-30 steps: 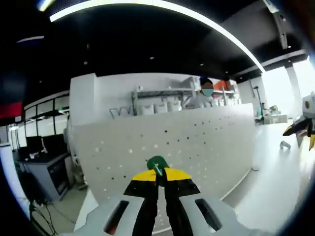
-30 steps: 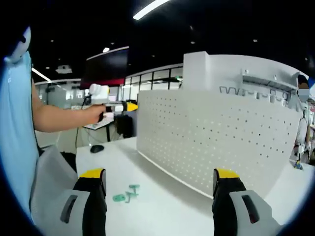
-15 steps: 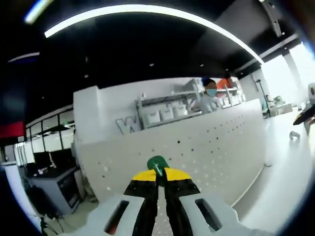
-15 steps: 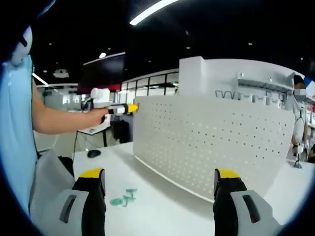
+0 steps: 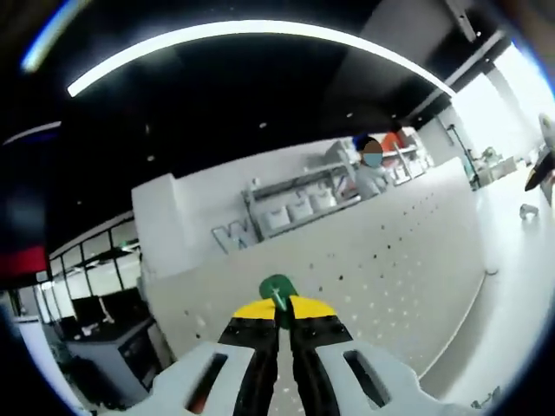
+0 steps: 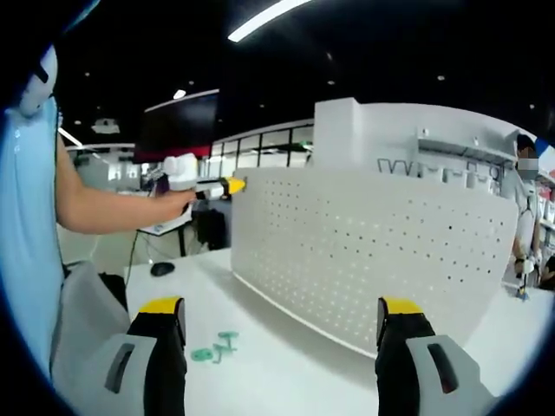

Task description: Insert the hook assembly into the mounting plate slot until the hook locks in place.

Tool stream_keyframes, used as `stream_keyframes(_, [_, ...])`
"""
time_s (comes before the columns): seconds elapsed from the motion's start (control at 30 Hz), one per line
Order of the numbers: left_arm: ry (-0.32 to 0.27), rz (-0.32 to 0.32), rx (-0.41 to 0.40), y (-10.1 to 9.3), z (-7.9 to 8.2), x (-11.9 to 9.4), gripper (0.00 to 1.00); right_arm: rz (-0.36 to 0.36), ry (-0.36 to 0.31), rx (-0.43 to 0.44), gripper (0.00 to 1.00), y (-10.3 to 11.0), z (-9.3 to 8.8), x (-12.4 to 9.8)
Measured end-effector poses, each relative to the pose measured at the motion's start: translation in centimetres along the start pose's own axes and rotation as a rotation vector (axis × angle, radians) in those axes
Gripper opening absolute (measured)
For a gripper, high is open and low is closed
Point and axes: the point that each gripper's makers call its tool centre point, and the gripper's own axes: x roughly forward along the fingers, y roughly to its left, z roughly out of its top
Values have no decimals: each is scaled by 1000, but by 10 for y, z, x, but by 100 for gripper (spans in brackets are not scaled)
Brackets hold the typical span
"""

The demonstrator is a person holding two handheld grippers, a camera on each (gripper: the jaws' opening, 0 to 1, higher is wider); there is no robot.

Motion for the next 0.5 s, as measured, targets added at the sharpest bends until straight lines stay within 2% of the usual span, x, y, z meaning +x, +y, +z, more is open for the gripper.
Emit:
stream_keyframes(0.07, [-11,5,7,2,2,2,3,-3,3,0,92,-1,0,-1])
stream_keyframes(0.13, [-12,12,56,4,3,4,3,-7,7,-1,92,-1,-1,-1])
stream_keyframes(0.2, [-21,12,63,4,4,6,3,-10,11,-2,92,-2,-1,-2])
stream_keyframes(0.37, [-20,39,142,8,1,10,3,-13,16,-3,92,-2,0,-2])
stream_keyframes(0.5, [-38,72,128,14,1,11,3,-16,25,-8,92,-4,-1,-2])
